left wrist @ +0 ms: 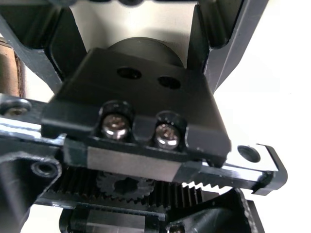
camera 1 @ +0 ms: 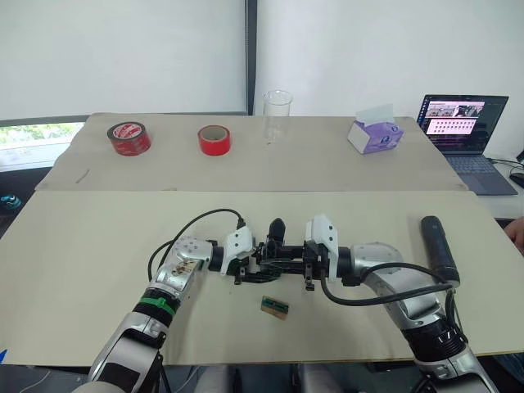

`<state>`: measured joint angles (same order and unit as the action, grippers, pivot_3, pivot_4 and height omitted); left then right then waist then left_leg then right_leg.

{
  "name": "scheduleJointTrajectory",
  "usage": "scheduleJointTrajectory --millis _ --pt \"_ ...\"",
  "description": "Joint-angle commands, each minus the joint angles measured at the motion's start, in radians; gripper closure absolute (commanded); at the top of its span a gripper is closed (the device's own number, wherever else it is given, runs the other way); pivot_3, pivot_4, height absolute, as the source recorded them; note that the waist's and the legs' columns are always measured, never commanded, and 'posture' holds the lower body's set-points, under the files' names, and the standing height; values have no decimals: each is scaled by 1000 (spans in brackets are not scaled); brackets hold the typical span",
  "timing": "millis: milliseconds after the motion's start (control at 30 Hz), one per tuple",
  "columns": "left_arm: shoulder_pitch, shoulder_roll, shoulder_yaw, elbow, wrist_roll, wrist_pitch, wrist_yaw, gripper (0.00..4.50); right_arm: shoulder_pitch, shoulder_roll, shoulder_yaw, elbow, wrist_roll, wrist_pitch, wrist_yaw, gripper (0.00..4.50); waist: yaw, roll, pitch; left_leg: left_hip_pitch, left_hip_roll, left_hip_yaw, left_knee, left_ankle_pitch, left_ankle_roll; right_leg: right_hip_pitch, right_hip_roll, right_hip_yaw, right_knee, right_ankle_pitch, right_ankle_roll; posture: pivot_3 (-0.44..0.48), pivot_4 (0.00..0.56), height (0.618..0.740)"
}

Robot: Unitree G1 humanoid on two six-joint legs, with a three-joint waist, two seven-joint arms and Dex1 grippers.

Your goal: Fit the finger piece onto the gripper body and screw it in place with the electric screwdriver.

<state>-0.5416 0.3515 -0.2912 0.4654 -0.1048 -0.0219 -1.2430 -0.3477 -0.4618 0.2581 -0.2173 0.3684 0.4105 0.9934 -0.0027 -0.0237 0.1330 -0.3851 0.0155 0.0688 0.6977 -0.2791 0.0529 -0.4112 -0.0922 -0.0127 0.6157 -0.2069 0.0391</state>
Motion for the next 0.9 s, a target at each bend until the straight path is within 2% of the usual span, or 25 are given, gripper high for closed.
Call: scheduleJointTrajectory --millis 33,233,633,700,900 --pt "19 4 -20 2 23 21 8 2177 15 -6 45 69 -63 -3 -16 4106 -1 0 0 2 0 0 -1 0 0 1 0 0 -1 0 0 0 150 740" --pt "17 6 -20 4 24 23 13 2177 18 -63 64 106 -76 -10 32 4107 -1 1 -2 6 0 0 -3 0 0 6 -1 -1 -3 -1 -1 0 150 740" --pt "22 5 -21 6 27 22 29 2177 -58 -42 33 41 -5 32 51 4107 0 1 -2 6 1 -1 -3 0 0 5 -2 -1 -3 -1 -1 0 150 740" --pt "21 4 -21 8 28 22 32 2177 -62 -46 21 20 15 37 68 3060 1 1 -2 5 1 -1 -3 0 0 5 -2 -1 -3 -1 -1 0 150 740" --pt "15 3 -19 22 35 12 42 2177 -62 -62 -33 -18 61 14 109 1010 8 1 -1 -7 -1 0 -2 0 0 -7 -4 -1 -2 0 -1 0 150 740"
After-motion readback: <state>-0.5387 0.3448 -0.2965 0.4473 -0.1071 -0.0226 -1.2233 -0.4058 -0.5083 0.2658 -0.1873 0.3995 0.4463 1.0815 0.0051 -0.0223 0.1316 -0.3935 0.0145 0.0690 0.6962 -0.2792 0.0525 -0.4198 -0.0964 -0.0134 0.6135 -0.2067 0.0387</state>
